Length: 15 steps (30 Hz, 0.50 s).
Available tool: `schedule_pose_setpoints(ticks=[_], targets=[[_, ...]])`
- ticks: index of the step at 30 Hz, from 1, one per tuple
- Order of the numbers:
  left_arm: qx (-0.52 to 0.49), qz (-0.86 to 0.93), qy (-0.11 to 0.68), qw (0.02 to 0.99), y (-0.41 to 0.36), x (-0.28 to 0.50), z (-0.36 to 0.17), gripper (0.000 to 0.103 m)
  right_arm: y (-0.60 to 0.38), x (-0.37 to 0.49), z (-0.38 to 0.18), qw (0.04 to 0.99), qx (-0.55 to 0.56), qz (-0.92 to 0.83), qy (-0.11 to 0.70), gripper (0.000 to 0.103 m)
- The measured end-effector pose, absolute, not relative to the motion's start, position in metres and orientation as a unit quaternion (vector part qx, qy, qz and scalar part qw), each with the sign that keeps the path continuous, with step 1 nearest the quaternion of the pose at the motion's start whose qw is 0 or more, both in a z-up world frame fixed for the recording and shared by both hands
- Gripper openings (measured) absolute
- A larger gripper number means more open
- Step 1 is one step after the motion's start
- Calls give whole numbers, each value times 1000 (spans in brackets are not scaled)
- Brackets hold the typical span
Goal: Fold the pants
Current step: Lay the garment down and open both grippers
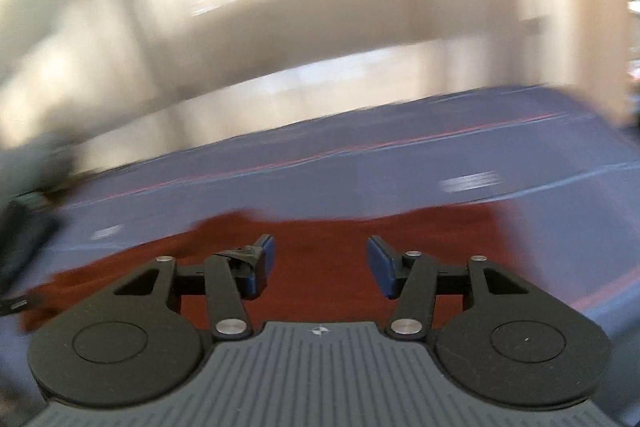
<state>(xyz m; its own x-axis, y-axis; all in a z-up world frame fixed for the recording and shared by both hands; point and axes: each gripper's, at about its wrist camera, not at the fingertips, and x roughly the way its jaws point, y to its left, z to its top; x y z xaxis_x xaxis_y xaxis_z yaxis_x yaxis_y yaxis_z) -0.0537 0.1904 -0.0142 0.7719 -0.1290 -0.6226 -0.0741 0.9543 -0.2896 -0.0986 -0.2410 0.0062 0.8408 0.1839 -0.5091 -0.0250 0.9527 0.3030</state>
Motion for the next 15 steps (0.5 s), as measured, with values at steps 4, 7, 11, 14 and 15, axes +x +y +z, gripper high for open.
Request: schedule_pose_setpoints(ticks=[4, 7, 11, 14, 15], targets=[[-193, 65, 331, 922, 246, -76, -27, 103, -143, -57, -15, 905, 143, 219, 335, 76], [-220, 84, 330, 914, 273, -84, -37, 103, -71, -35, -22, 875, 118, 307, 355, 76], [-239, 79, 332, 909, 291, -84, -44, 103, 19, -19, -21, 857, 49, 378, 346, 80], [-242, 69, 331, 909, 300, -85, -45, 103, 62, -10, -22, 853, 4, 399, 336, 84], [-242, 68, 331, 910, 305, -88, -44, 103, 72, -6, -23, 852, -9, 405, 332, 84]])
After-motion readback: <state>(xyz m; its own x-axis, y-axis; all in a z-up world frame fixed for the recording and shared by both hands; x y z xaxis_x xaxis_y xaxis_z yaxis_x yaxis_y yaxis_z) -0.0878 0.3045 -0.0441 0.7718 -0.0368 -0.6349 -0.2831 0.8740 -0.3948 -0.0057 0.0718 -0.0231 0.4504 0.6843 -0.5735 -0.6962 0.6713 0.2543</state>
